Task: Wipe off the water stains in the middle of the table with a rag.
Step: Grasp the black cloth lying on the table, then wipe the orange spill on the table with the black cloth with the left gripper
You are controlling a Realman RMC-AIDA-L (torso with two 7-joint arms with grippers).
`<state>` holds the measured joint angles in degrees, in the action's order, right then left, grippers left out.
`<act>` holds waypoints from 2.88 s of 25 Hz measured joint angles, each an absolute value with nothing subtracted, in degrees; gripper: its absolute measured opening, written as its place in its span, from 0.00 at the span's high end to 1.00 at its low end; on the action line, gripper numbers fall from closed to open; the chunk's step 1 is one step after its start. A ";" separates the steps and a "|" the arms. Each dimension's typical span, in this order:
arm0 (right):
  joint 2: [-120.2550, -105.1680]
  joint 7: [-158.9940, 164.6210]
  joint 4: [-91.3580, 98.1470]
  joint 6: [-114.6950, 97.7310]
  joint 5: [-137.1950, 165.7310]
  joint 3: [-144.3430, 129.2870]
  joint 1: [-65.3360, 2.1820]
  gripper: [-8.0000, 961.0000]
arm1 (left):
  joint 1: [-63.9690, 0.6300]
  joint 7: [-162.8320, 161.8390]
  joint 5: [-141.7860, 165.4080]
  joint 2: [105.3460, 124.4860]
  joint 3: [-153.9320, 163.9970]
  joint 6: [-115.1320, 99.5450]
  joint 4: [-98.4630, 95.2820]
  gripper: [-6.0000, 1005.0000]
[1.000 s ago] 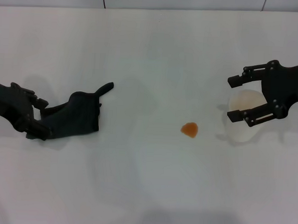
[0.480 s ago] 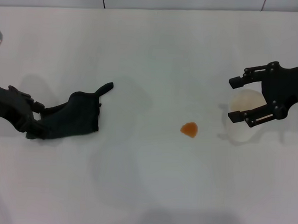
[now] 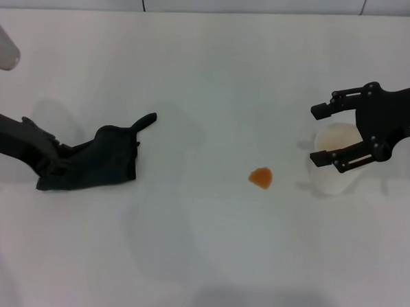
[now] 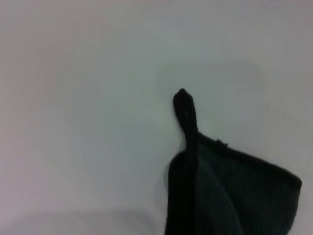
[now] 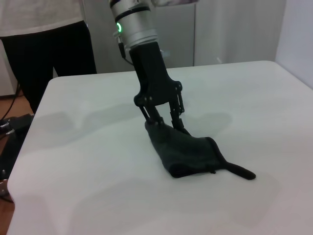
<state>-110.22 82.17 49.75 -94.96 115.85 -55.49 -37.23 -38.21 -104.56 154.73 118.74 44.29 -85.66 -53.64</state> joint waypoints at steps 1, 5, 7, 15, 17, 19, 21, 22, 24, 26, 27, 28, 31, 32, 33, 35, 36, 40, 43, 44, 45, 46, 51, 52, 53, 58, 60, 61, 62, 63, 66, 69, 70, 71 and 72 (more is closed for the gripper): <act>-110.22 82.15 49.75 -94.91 115.85 -55.58 -37.28 0.14 | -38.48 -104.56 154.73 118.80 44.30 -85.45 -53.17 0.54; -110.45 81.93 49.74 -94.73 115.85 -55.71 -37.44 0.14 | -39.36 -104.57 154.83 118.88 44.30 -85.04 -51.56 0.58; -110.55 81.78 49.74 -94.52 115.85 -55.72 -37.49 0.14 | -39.57 -104.58 154.85 118.92 44.30 -85.02 -51.26 0.60; -110.72 81.58 49.74 -93.97 115.84 -55.72 -37.46 0.14 | -40.13 -104.71 155.60 118.93 45.97 -85.06 -49.49 0.70; -110.78 81.57 49.74 -93.87 115.84 -55.72 -37.42 0.14 | -40.27 -104.72 155.47 118.95 45.97 -85.20 -49.53 0.76; -110.86 81.56 49.74 -93.77 115.84 -55.72 -37.36 0.14 | -40.33 -104.64 155.33 118.99 45.97 -85.16 -49.58 0.82; -110.90 81.56 49.74 -93.64 115.84 -55.72 -37.34 0.14 | -40.41 -104.52 155.20 119.02 46.05 -85.07 -49.64 0.85; -110.91 81.56 49.74 -93.59 115.84 -55.72 -37.34 0.14 | -40.46 -104.47 155.04 119.03 46.21 -85.07 -49.70 0.87; -110.92 81.56 49.74 -93.56 115.84 -55.69 -37.34 0.14 | -40.50 -104.43 154.08 119.02 46.91 -85.07 -49.95 0.91; -110.92 81.58 49.74 -93.70 115.77 -55.46 -37.32 0.14 | -40.51 -104.29 152.26 119.03 47.98 -85.07 -50.45 0.91; -110.92 81.58 49.74 -93.75 115.72 -55.41 -37.29 0.14 | -40.52 -104.22 151.34 119.03 48.55 -85.07 -50.88 0.91; -110.92 81.58 49.74 -93.75 115.72 -55.41 -37.29 0.14 | -40.52 -104.16 150.35 119.02 48.97 -85.06 -51.31 0.91; -110.85 81.66 49.74 -94.36 115.37 -55.21 -37.21 0.14 | -40.76 -103.71 146.59 118.94 50.77 -84.97 -52.35 0.91; -110.81 81.69 49.74 -94.48 115.37 -55.20 -37.28 0.14 | -41.10 -103.22 145.23 118.92 51.26 -84.82 -52.44 0.91; -110.78 81.71 49.74 -94.63 115.37 -55.20 -37.31 0.14 | -41.47 -102.74 144.26 118.92 51.58 -84.69 -52.49 0.91; -110.71 81.74 50.14 -94.99 115.36 -55.17 -37.22 0.14 | -42.31 -102.01 142.54 119.02 52.45 -84.46 -52.48 0.91; -110.72 81.76 50.42 -95.21 115.33 -55.16 -37.14 0.14 | -42.63 -101.87 141.41 119.03 53.38 -84.44 -52.31 0.91; -110.89 81.90 50.96 -95.89 115.29 -55.10 -36.83 0.14 | -44.27 -101.87 138.10 119.15 59.83 -82.53 -50.37 0.91; -110.90 81.97 50.97 -96.23 115.26 -55.10 -36.53 0.14 | -45.85 -102.22 134.80 119.46 65.72 -79.19 -48.21 0.91; -110.91 81.97 50.97 -96.35 115.24 -55.10 -36.43 0.14 | -46.38 -102.35 133.27 119.45 67.97 -78.02 -47.20 0.91; -110.91 81.97 50.97 -96.41 115.22 -55.10 -36.30 0.14 | -46.96 -102.57 131.74 119.44 69.67 -76.67 -46.41 0.91; -110.93 81.96 50.98 -96.44 115.21 -55.10 -36.21 0.14 | -47.45 -102.74 130.52 119.45 71.06 -75.59 -45.72 0.91; -111.17 81.80 50.98 -96.67 115.20 -55.11 -36.05 0.14 | -50.10 -105.31 125.04 119.58 80.22 -68.78 -41.88 0.91; -111.20 81.78 50.98 -96.74 115.20 -55.12 -36.02 0.14 | -50.61 -105.81 124.59 119.59 81.37 -67.78 -41.14 0.91; -111.22 81.76 50.98 -96.76 115.20 -55.16 -36.00 0.14 | -51.06 -106.16 124.01 119.62 82.41 -67.08 -40.56 0.91; -111.26 81.66 50.98 -96.79 115.29 -55.24 -35.81 0.14 | -51.77 -106.72 120.60 119.66 87.67 -66.53 -40.07 0.91; -111.27 81.60 50.98 -96.79 115.42 -55.14 -35.57 0.14 | -51.76 -106.56 119.57 119.66 89.16 -67.50 -40.67 0.91; -111.27 81.58 50.98 -96.79 115.46 -55.14 -35.52 0.14 | -51.67 -106.49 119.26 119.65 89.48 -68.19 -41.02 0.91; -111.27 81.56 50.98 -96.79 115.49 -55.15 -35.50 0.14 | -51.58 -106.46 119.08 119.62 89.64 -68.82 -41.34 0.91; -111.27 81.54 50.98 -96.78 115.50 -55.17 -35.50 0.14 | -51.38 -106.49 119.03 119.58 89.68 -69.45 -41.70 0.91; -111.23 81.49 50.98 -96.78 115.53 -55.17 -35.45 0.14 | -51.11 -106.77 119.75 119.53 89.58 -69.57 -41.90 0.91; -111.21 81.43 50.98 -96.77 115.62 -55.12 -35.42 0.14 | -50.91 -107.21 121.11 119.45 88.48 -69.13 -41.67 0.91; -111.21 81.42 50.98 -96.73 115.65 -55.13 -35.41 0.14 | -50.82 -107.38 121.58 119.43 88.07 -69.00 -41.66 0.91; -111.21 81.42 50.98 -96.67 115.67 -55.14 -35.39 0.14 | -50.62 -107.83 123.10 119.37 86.85 -68.67 -41.69 0.91; -111.20 81.41 50.98 -96.58 115.71 -55.22 -35.36 0.14 | -50.52 -108.03 123.92 119.36 86.00 -68.48 -41.80 0.91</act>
<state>-111.20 81.41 50.98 -96.58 115.71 -55.23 -35.36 -50.52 -108.03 123.92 119.36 86.00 -68.48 -41.80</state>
